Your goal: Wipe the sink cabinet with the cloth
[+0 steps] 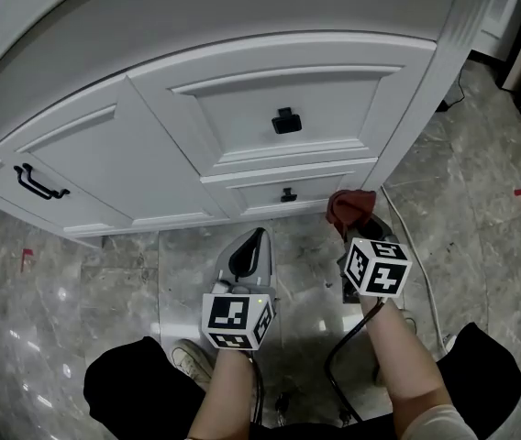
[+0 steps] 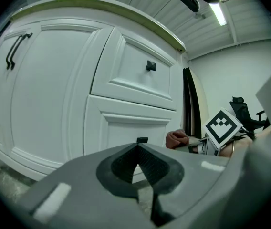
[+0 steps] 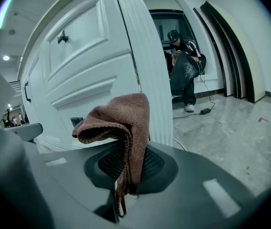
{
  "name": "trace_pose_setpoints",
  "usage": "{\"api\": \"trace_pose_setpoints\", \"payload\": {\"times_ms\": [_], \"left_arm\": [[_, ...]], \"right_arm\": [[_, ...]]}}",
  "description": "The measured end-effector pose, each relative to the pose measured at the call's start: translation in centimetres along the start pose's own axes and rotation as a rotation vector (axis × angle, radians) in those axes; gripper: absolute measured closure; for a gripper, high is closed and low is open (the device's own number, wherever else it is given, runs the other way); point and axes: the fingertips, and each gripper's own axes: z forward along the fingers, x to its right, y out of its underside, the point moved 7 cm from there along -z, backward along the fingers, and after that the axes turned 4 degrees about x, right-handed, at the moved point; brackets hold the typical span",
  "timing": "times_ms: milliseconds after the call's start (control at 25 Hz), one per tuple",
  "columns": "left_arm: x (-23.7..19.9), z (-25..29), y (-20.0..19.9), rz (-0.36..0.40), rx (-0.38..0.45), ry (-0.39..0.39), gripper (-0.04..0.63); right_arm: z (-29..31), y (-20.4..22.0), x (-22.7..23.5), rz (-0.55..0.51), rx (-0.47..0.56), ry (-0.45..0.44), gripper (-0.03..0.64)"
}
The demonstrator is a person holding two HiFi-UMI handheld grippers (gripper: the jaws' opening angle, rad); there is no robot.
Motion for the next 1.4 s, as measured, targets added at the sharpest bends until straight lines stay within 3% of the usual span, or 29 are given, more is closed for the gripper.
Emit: {"api": "trace_pose_setpoints", "payload": {"times_ms": [200,400,1000,1400], "left_arm": [[2.5,-2.1,-4.4,0.061,0.082,0.066,0.595],[4.9,-6.0,-7.7,0.062,0.182,0.038,0.595],[14.1,-22.3,-10.9,0.083,0.306,0.05,0.595],[15.5,-27.6,-10.1,0.116,0.278,0.045,0.595]], "right_arm": [[-5.1,-3.0,-2.8,-0.066,0.114,-0.042,0.538],[-11.8,-4.4,-6.7,-0.156,0.22,-0.113,0.538],[-30.2,-3.1,-10.2,-0.21,0.376,-0.165,0.538],[-35.6,-1.0,-12.3,-0.206,0.401,-0.213,0.538]]}}
